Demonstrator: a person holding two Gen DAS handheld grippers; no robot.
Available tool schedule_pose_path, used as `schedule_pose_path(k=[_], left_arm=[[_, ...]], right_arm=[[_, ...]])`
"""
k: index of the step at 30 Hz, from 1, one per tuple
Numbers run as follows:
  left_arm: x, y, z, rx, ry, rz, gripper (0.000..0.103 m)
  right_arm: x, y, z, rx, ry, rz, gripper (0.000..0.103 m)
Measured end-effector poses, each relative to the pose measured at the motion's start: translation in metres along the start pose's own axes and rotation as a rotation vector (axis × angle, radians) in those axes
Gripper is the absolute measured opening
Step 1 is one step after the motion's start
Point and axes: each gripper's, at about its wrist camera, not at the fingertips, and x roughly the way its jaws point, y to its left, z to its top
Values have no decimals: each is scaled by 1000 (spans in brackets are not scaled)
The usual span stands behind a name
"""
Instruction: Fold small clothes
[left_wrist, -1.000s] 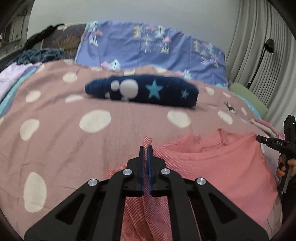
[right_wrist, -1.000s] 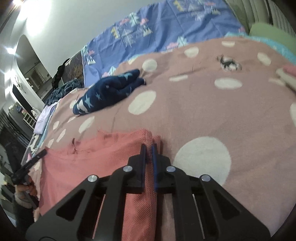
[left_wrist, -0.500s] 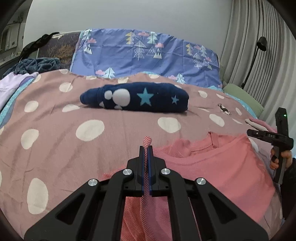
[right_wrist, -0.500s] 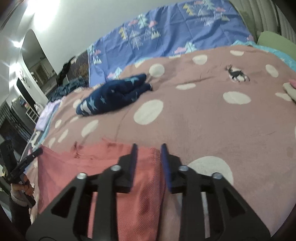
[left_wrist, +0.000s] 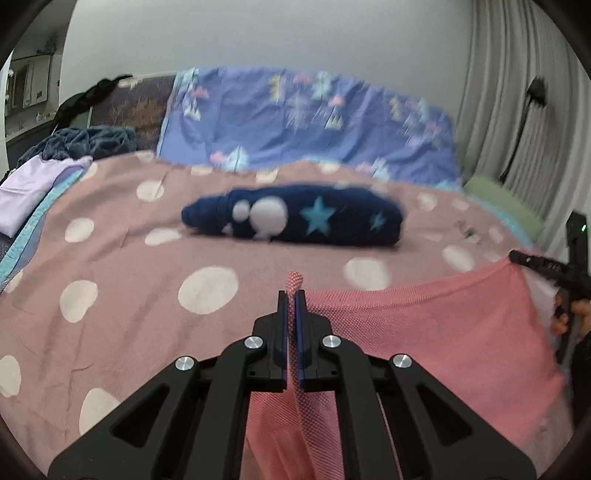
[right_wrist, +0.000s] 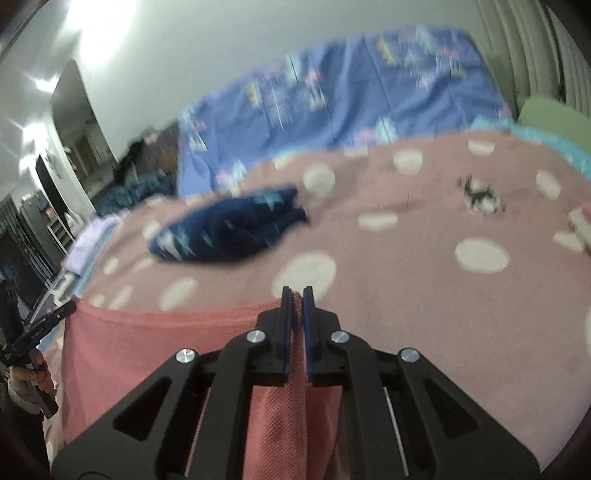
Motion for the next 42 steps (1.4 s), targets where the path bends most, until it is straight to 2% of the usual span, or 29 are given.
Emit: schedule_pose_path(k=[1,3,5,6,9,12,15,18,21,25,27,31,35,36,38,42], left_arm=[[19,0,-5,13,48,1,5],[43,1,-17,29,127,40,9],[54,-1,-28,49,190,65,13],[51,-2,-30,53,188,71,19],[24,-6,-31,70,147,81,32],[-18,-19,-42,106,105,50,36],[-55,-32,-68,133,108,20,45],[-84,-42,-96,134,141,14,45],[-100,-59,-106,130,159,-21,45],[-109,-121,-104,205,136,-149,45],[-105,-170,-105,287,137,-226,45],[-90,-274,-125,513,147,-327,45],[-74,-342,-147,690,159,-358,55],[-70,-353,-152,729,156,-342,55],[-61,-371,-162,798,165,-305,55],[-54,-382,-169,831,172,-274,55]], right_arm=[[16,-4,-3,6,50,-29,13],[35,-14,-14,49,128,-74,13],[26,-23,-21,106,108,-42,16],[17,-25,-22,119,97,-39,19],[-17,-25,-27,85,68,-43,21],[-52,-20,-43,44,62,-14,23],[-75,-22,-68,57,71,-2,32],[-87,-28,-97,87,105,12,32],[-92,-35,-112,96,135,28,31],[-89,-51,-104,192,153,115,29],[-83,-54,-99,213,170,140,22],[-73,-51,-85,169,205,167,22],[-54,-46,-70,132,260,232,24],[-48,-46,-67,129,274,239,28],[-33,-46,-60,125,298,251,29],[-5,-47,-54,133,338,305,37]])
